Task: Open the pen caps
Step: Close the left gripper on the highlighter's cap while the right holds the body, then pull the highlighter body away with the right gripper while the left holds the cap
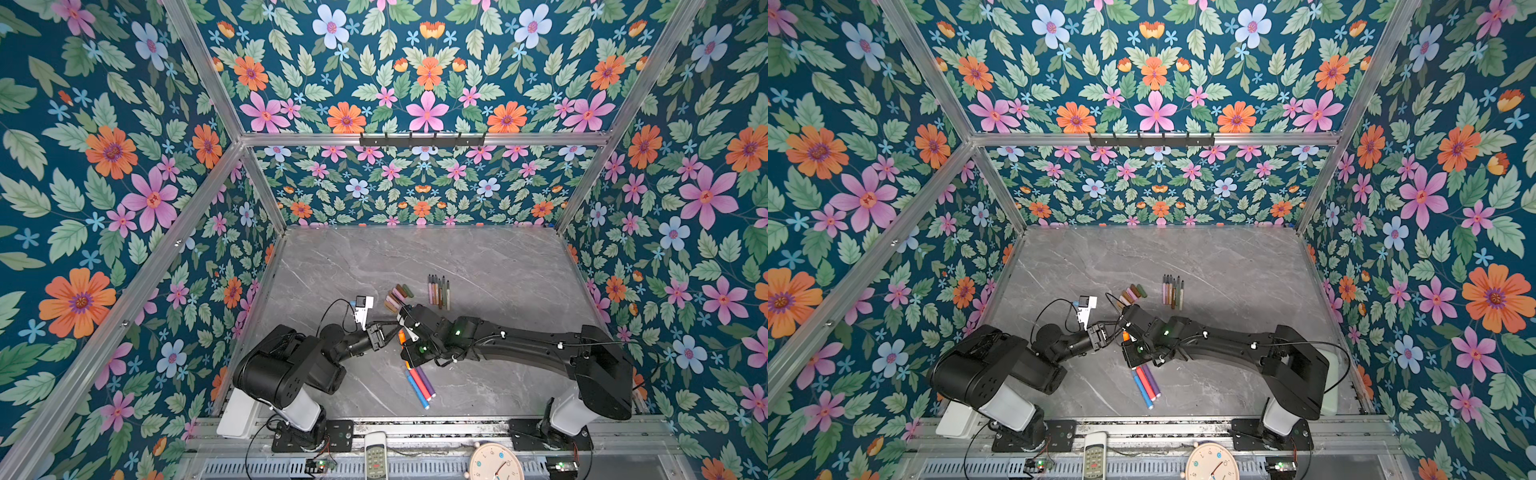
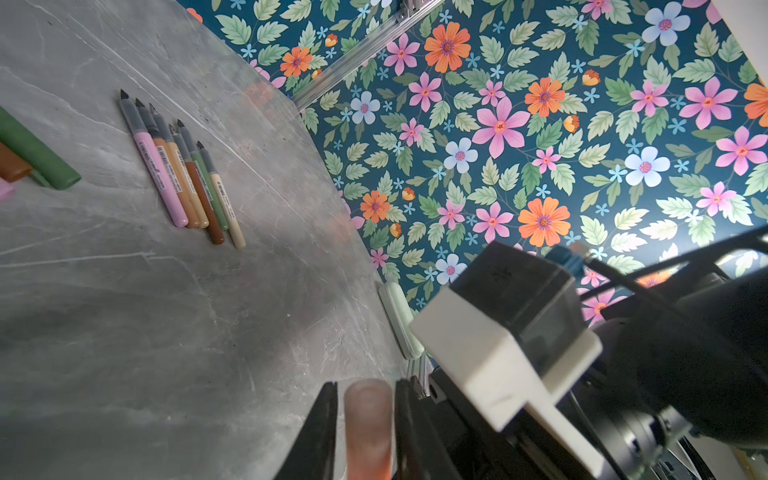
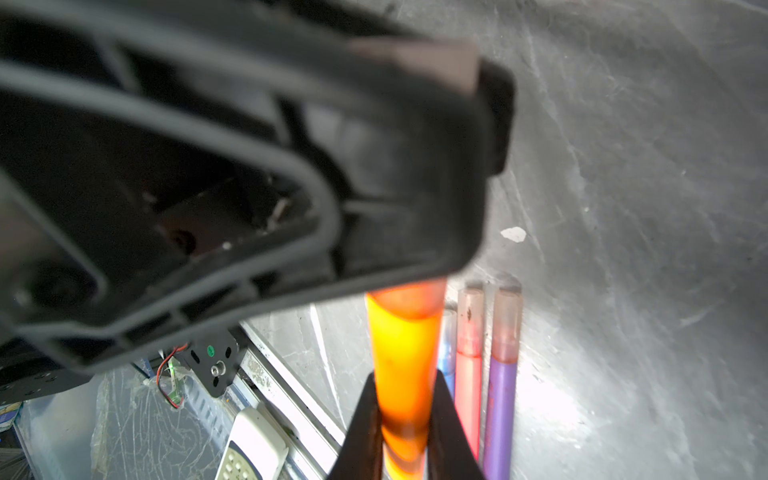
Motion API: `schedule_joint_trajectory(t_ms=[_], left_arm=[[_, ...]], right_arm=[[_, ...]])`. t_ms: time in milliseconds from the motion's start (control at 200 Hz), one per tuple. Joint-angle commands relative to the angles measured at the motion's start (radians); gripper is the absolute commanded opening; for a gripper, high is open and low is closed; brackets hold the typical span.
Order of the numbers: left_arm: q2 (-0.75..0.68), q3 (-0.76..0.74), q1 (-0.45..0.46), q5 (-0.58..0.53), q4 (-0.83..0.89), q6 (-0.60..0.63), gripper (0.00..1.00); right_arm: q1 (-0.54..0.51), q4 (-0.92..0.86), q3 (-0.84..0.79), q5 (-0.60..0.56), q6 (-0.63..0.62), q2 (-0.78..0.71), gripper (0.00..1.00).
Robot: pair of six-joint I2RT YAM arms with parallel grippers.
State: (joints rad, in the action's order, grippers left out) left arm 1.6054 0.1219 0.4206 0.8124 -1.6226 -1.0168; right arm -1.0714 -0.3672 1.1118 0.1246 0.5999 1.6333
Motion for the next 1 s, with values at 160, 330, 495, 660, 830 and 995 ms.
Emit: schedule_joint_trajectory(t_ms=[160, 330, 495, 660, 830, 995], left_arm=[[0.004, 0.003, 0.0, 0.007, -0.046, 0.013, 0.07], [0.001, 0.004, 0.0, 0.008, -0.046, 0.013, 0.24], [0.001, 0.003, 0.0, 0.008, -0.046, 0.013, 0.22], [0.002, 0.003, 0.0, 0.009, -0.046, 0.013, 0.0], [0.002, 0.002, 0.0, 0.007, -0.046, 0.014, 0.0], [0.005, 0.004, 0.0, 0.004, -0.046, 0.014, 0.0]], right_arm=[[0.0, -0.002, 0.001, -0.002, 0.005, -0.013, 0.03], [0.0, -0.013, 0.024, 0.009, -0.005, -0.001, 0.03], [0.0, -0.019, 0.042, 0.018, -0.012, 0.013, 0.04], [-0.001, -0.022, 0.042, 0.017, -0.012, 0.015, 0.04], [-0.001, -0.028, 0.031, -0.008, -0.012, -0.007, 0.18], [0.0, 0.141, -0.115, -0.055, 0.019, -0.157, 0.6]])
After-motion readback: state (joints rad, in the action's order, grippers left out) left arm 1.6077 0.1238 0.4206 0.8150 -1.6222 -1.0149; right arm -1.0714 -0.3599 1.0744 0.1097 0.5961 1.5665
